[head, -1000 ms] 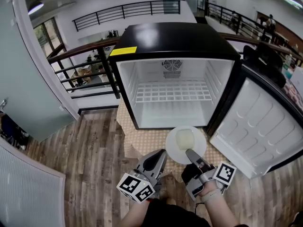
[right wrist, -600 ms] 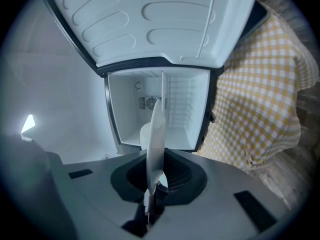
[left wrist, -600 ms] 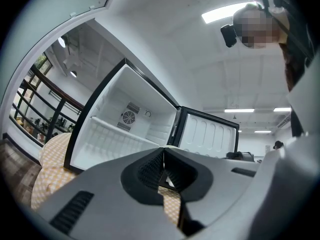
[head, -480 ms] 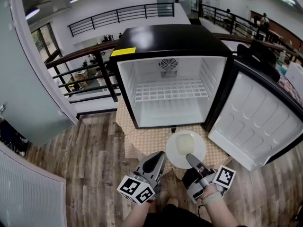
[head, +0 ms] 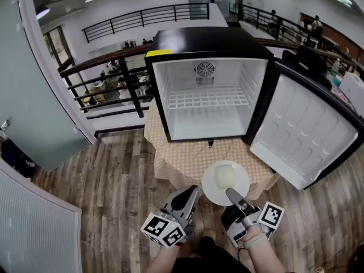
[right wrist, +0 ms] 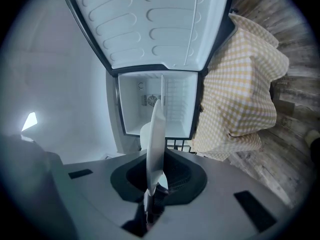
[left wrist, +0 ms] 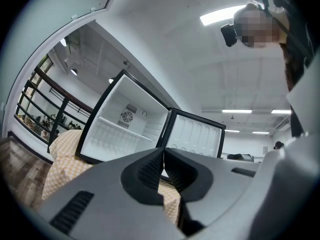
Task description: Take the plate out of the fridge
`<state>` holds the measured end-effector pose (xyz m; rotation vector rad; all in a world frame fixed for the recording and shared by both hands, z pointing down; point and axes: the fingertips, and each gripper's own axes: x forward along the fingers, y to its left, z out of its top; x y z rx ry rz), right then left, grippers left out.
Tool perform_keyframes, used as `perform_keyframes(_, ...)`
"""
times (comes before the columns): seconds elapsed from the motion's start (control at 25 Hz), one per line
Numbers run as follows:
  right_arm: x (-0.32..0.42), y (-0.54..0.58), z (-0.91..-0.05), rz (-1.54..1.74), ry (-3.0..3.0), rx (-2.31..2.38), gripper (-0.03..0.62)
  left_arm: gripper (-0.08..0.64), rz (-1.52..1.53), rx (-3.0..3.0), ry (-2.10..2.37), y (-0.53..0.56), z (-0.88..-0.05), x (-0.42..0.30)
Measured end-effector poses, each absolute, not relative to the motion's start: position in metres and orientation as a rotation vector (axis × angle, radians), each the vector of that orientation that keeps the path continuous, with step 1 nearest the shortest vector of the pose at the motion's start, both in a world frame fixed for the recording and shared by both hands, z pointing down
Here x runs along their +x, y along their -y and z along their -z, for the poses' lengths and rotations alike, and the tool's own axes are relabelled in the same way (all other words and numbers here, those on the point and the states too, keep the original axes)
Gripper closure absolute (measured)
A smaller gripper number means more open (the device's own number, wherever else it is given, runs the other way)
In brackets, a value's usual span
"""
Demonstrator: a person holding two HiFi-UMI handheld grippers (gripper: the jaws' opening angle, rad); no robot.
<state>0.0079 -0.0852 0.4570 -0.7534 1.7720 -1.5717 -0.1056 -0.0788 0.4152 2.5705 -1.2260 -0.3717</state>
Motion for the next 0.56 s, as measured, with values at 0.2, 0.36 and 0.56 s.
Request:
perform_keyframes(0.2,0.002,0.056,-0.459,1.577,-1.771,-0.746,0.543,0.551,0.363,2.573,1.236,0.051,-0.413,-0.113)
perform_keyframes(0.36,0.0,0.036,-0.458,1.572,-1.77,-0.74,0.543,0.551,0.364,2.585,1.224,0.031,-0.411,-0.113)
perform_keyframes(0.56,0.0,0.017,-0.458,1.561,-1.763,-0.744,0.543,0.549,0.363,2.587,1.223,0.01,-0.414,-0.117)
